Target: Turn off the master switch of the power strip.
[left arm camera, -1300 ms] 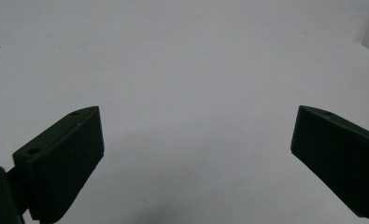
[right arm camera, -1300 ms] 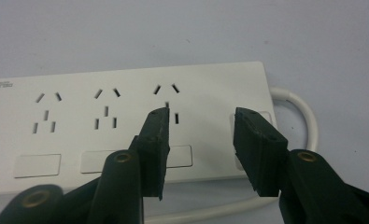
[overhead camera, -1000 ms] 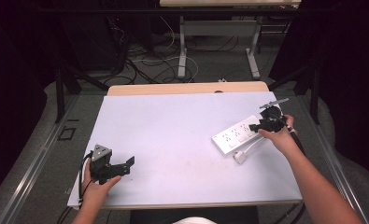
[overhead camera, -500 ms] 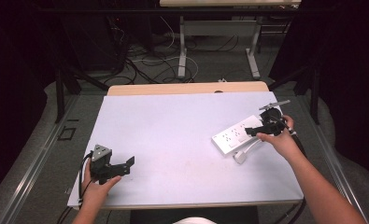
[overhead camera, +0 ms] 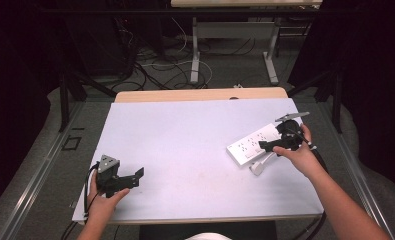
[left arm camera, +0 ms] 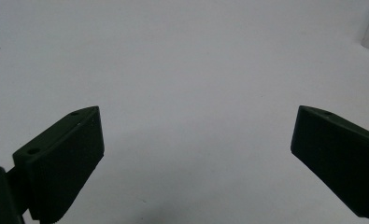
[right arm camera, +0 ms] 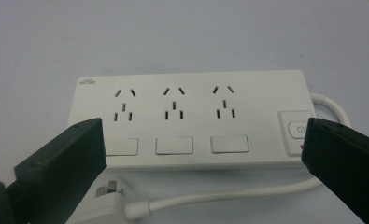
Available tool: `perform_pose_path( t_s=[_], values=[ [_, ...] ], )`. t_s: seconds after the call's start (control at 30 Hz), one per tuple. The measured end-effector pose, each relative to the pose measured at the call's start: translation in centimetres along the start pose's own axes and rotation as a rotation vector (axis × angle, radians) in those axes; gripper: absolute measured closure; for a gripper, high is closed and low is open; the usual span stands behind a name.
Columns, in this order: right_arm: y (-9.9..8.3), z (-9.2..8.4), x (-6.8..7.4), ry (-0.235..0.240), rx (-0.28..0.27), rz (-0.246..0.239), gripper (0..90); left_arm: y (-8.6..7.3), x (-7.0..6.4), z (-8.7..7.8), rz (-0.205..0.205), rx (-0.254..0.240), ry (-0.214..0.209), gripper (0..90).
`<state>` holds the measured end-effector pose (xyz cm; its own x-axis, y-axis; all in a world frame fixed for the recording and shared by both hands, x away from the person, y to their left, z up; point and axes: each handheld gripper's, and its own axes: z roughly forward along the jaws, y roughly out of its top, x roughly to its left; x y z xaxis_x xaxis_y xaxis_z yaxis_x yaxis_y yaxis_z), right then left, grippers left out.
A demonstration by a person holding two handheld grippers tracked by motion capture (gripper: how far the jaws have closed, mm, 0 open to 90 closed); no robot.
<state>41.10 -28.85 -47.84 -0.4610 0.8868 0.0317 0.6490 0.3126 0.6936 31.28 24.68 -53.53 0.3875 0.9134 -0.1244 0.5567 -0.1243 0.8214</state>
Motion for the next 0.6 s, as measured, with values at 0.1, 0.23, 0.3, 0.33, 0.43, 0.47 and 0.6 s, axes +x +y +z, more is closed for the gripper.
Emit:
perform_pose_path(
  t_s=[0.1,0.23,0.3,0.33,0.43,0.47,0.6],
  values=[
    [-0.2,-0.2,0.4,0.009,-0.01,0.001,0.0,0.0,0.0,0.0,0.002,0.001,-0.001,2.7],
    [-0.4,-0.5,1.0,0.008,-0.016,-0.011,0.0,0.0,0.0,0.0,0.001,0.001,-0.002,2.6],
    [-0.6,-0.7,1.1,0.016,-0.021,-0.02,0.0,0.0,0.0,0.0,-0.001,-0.003,-0.002,2.7],
    [-0.7,-0.8,1.3,0.023,-0.027,-0.012,0.0,0.0,0.0,0.0,-0.002,-0.003,-0.002,2.6],
    [-0.8,-1.2,1.7,0.034,-0.041,-0.024,0.0,0.0,0.0,0.0,0.0,0.0,-0.004,2.6],
    [-0.9,-1.3,1.8,0.031,-0.044,-0.03,0.0,0.0,0.0,0.0,-0.001,0.0,-0.004,2.6],
    [-1.2,-1.9,2.5,0.046,-0.054,-0.039,0.0,0.0,-0.1,0.0,-0.003,0.0,-0.007,2.6]
  ],
)
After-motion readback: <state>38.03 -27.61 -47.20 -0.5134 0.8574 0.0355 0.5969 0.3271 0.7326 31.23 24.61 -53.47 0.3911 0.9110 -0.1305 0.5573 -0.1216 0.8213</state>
